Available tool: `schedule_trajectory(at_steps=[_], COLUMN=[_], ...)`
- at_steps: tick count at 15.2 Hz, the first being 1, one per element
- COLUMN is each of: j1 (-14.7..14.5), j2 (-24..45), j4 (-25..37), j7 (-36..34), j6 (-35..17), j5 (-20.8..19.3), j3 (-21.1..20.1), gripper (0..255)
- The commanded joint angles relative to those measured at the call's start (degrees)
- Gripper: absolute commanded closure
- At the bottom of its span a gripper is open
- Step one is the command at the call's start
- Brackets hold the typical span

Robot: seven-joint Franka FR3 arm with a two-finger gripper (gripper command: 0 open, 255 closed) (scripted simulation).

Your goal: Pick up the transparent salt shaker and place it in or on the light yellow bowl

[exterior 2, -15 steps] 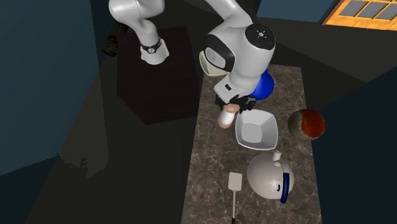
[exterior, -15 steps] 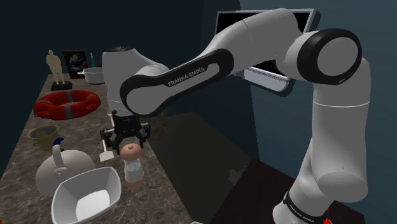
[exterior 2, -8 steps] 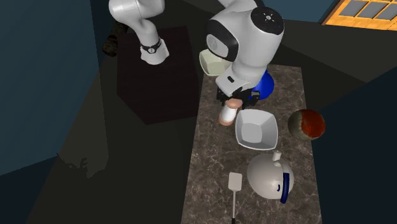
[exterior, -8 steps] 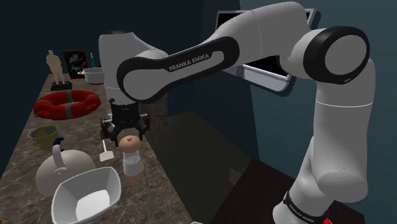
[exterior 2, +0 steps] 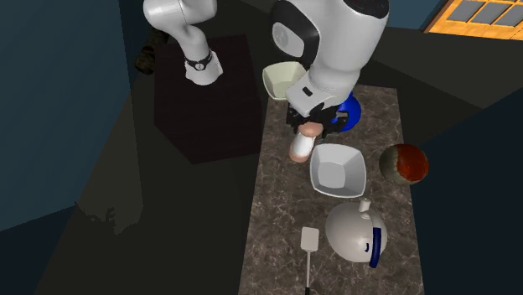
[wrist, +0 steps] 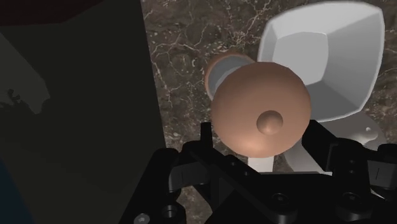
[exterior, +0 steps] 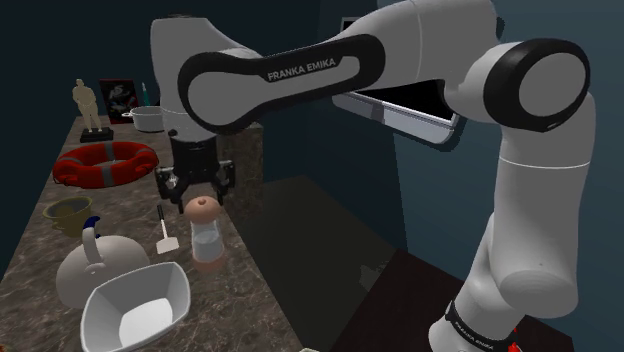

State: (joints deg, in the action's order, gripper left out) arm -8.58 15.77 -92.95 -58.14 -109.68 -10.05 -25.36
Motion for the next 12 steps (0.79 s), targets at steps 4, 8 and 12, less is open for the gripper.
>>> schedule_trajectory(at_steps=[4, 8, 12], j1=[0.1, -0.3, -1.5], j2=[-6.4, -14.4, -21.9], j4=[-5.7, -13.4, -19.7], j7=[-0.8, -1.8, -2.7], j6=[0.2, -0.4, 0.0], j5=[2.6, 6.2, 10.0], j3=[-1.2, -2.5, -3.5], gripper=[255, 255, 255])
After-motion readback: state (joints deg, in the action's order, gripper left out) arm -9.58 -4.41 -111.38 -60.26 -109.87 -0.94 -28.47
